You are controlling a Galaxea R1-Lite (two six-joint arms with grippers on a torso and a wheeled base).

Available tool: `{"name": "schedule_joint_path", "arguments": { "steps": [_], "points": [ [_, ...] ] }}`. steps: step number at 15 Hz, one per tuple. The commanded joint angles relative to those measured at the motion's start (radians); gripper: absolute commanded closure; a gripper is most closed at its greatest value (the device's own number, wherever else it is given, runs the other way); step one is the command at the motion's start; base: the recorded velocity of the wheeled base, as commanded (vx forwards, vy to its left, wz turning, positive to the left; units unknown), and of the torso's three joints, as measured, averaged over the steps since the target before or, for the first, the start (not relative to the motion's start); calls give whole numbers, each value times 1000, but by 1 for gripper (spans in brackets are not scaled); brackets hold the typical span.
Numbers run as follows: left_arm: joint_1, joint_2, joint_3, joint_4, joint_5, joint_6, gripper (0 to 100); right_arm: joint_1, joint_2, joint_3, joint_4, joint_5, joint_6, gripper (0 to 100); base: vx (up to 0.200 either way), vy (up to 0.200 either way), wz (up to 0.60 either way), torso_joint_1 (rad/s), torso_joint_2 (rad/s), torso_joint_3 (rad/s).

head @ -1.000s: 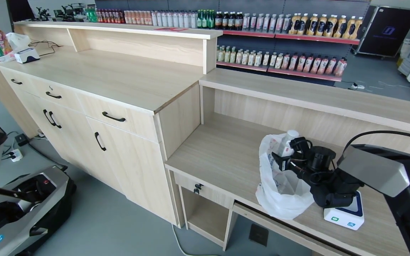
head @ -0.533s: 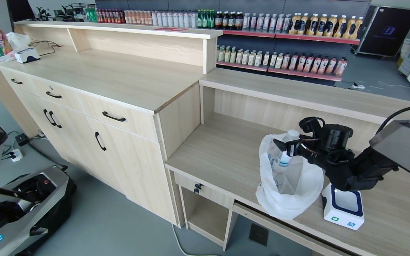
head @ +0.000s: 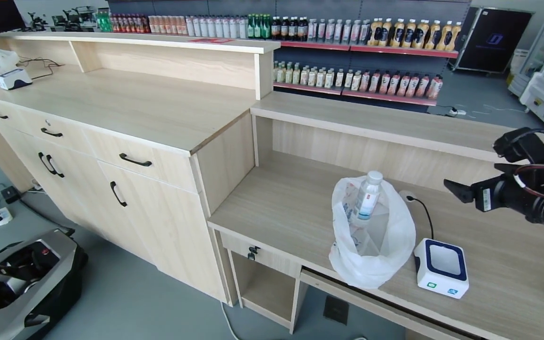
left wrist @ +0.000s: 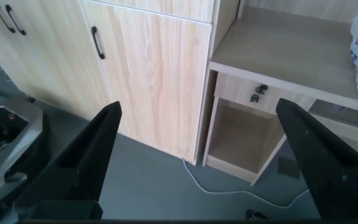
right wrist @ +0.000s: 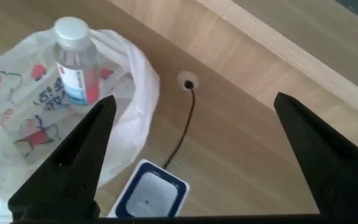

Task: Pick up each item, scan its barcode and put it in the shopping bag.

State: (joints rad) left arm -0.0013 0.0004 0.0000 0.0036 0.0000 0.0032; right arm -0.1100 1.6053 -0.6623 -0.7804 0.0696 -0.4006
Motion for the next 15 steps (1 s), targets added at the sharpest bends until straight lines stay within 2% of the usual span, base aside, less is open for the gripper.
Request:
{"name": "schedule_joint_path", "arguments": {
  "steps": [1,3,4,6,7,8,9,12,15],
  "points": [
    [1,0,0,-1,0,0,0,-134,-240,36,125,-59,-44,0,0,0,-600,-2,7,2],
    [1,0,0,-1,0,0,0,-303,-370,32,375,-209,-66,0,0,0,-600,0,-5,5],
    [1,0,0,-1,0,0,0,-367,-378,30,448,-255,-89,0,0,0,-600,2,2,-2],
    [1,0,0,-2,0,0,0,-479,-366,41,544,-300,-139,0,0,0,-300,-4,1,1],
    [1,0,0,-1,0,0,0,-493,-355,47,549,-300,-153,0,0,0,0,0,0,0],
    [1,0,0,-1,0,0,0,-548,-283,58,537,-290,-242,0,0,0,0,0,0,0],
    [1,0,0,-1,0,0,0,-568,-217,52,527,-252,-273,0,0,0,0,0,0,0],
    [1,0,0,-1,0,0,0,-574,-42,32,507,-82,-310,0,0,0,0,0,0,0],
    [1,0,0,-1,0,0,0,-596,48,33,423,-51,-356,0,0,0,0,0,0,0]
  ]
}}
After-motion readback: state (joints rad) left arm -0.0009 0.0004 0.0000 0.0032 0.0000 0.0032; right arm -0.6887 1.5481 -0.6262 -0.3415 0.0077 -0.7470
